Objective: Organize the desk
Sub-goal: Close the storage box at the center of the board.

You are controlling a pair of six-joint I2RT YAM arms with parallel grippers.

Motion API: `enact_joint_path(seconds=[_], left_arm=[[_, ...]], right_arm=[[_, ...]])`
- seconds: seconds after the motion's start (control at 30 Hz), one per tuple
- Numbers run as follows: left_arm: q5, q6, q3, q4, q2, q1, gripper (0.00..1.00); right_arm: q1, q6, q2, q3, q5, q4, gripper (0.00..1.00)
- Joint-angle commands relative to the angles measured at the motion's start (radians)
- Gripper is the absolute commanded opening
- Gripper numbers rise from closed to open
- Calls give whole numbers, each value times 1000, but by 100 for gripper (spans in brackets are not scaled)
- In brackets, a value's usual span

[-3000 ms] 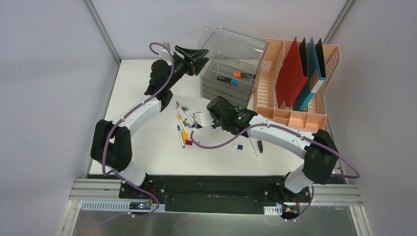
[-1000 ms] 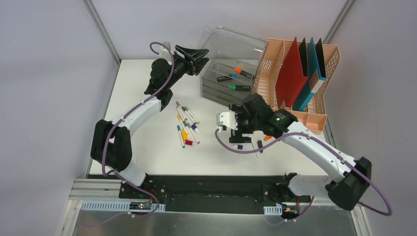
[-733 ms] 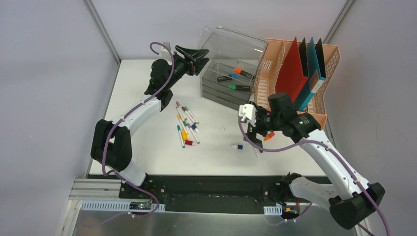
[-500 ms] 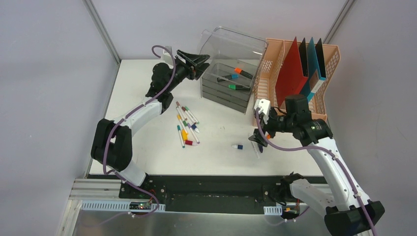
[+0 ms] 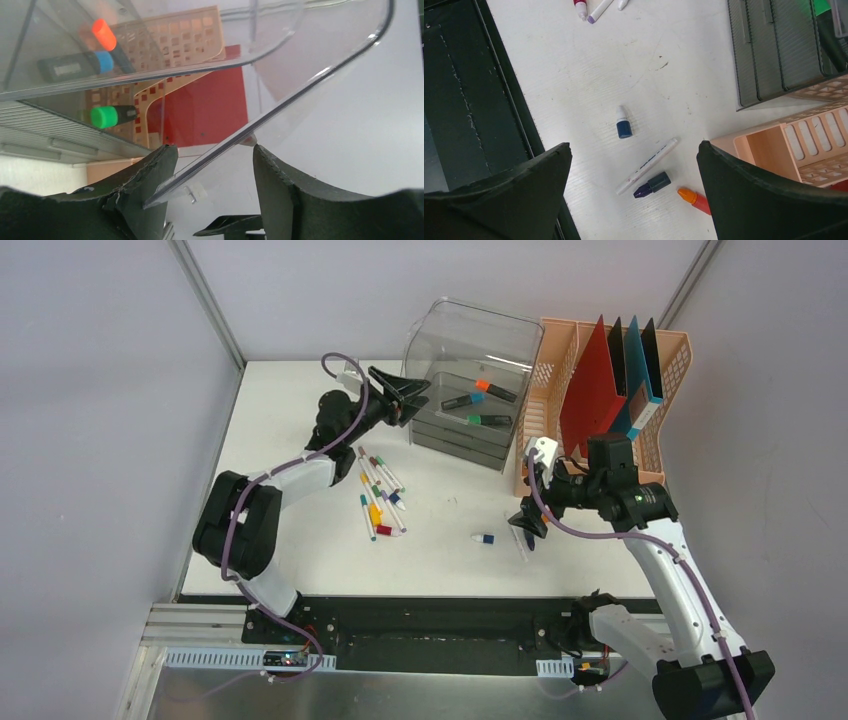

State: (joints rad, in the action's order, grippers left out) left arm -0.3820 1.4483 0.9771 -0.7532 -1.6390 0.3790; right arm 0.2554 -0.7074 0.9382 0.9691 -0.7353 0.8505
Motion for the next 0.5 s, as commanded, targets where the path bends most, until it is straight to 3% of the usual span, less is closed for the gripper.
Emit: enact_joint_path(seconds=[0.0,0.23,0.47], left_arm=[[-46,-71,-51,-83,-36,0,61],[-26,-86,-184,-239,-148,-17,71],[-6,-121,-272,-387,-254,-19,72]], right_arm=[[-11,0,0,1,-1,-36,99],[-16,-14,6,-8,37,-38,99],[-20,-25,2,-12,55,-38,99]])
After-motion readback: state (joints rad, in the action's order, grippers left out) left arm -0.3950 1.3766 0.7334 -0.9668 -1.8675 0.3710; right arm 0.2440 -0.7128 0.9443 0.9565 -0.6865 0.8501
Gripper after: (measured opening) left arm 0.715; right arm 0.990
